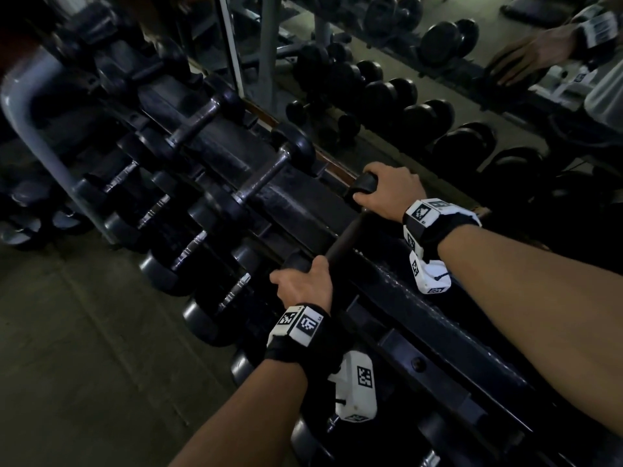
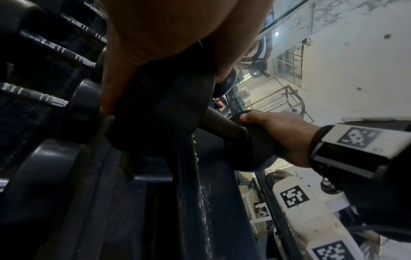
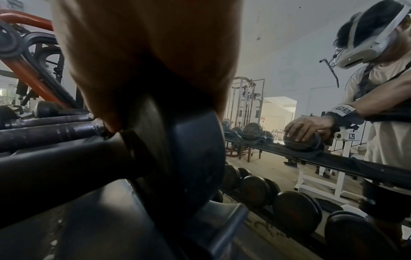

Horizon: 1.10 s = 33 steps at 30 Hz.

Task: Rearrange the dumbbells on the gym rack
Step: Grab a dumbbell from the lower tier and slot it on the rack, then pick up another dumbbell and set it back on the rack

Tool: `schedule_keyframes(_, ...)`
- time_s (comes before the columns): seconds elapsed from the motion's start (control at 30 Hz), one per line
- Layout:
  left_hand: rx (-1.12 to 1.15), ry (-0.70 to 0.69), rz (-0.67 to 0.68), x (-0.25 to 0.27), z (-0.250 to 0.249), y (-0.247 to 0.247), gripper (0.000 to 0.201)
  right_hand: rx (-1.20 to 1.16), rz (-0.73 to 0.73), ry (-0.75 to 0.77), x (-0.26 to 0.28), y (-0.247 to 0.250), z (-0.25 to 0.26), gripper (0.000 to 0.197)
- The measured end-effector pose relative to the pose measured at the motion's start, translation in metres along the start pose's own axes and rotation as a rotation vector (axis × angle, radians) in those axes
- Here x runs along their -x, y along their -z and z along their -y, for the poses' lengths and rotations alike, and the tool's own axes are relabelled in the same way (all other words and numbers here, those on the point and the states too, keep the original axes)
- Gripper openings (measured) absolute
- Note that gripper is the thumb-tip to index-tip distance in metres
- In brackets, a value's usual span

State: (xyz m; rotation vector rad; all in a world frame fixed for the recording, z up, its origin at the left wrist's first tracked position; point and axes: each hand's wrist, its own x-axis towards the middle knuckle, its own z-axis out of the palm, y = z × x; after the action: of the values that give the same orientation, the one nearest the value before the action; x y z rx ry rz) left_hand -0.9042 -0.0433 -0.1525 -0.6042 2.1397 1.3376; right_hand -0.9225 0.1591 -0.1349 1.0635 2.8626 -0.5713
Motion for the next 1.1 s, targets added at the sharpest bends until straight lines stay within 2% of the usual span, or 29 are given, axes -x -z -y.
schedule_keyframes(0.2, -0.017, -0.069, 0.011, 0.004, 0.002, 0.005, 0.079, -0.043, 0.031, 0.006, 0.024, 0.007, -0.008, 0.074)
schedule_keyframes(0.3, 0.004, -0.177, -0.044, 0.02, 0.011, 0.011, 0.084, -0.059, 0.026, -0.018, 0.051, 0.015, -0.022, 0.075)
schedule_keyframes(0.4, 0.077, -0.369, -0.158, 0.051, 0.027, 0.018, 0.072, -0.034, 0.03, -0.02, 0.087, 0.034, -0.041, 0.067)
schedule_keyframes(0.47, 0.12, -0.451, -0.161, 0.079, 0.039, 0.019, 0.062, -0.015, 0.021, -0.025, 0.117, 0.051, -0.057, 0.064)
schedule_keyframes(0.6, 0.073, -0.503, 0.048, 0.155, 0.062, 0.005, 0.05, -0.015, -0.071, -0.037, 0.19, 0.093, -0.094, 0.056)
schedule_keyframes(0.67, 0.013, -0.579, 0.164, 0.203, 0.078, -0.008, 0.049, -0.017, -0.123, -0.049, 0.235, 0.115, -0.122, 0.055)
schedule_keyframes(0.87, -0.062, -0.805, 0.414, 0.374, 0.153, -0.052, 0.047, -0.004, -0.296, -0.138, 0.399, 0.17, -0.24, 0.05)
schedule_keyframes(1.0, -0.086, -0.808, 0.572, 0.486, 0.224, -0.079, 0.041, 0.0, -0.319, -0.289, 0.51, 0.188, -0.332, 0.047)
schedule_keyframes(1.1, -0.155, -0.784, 0.689, 0.547, 0.273, -0.104, 0.043, 0.0, -0.308, -0.416, 0.576, 0.192, -0.391, 0.046)
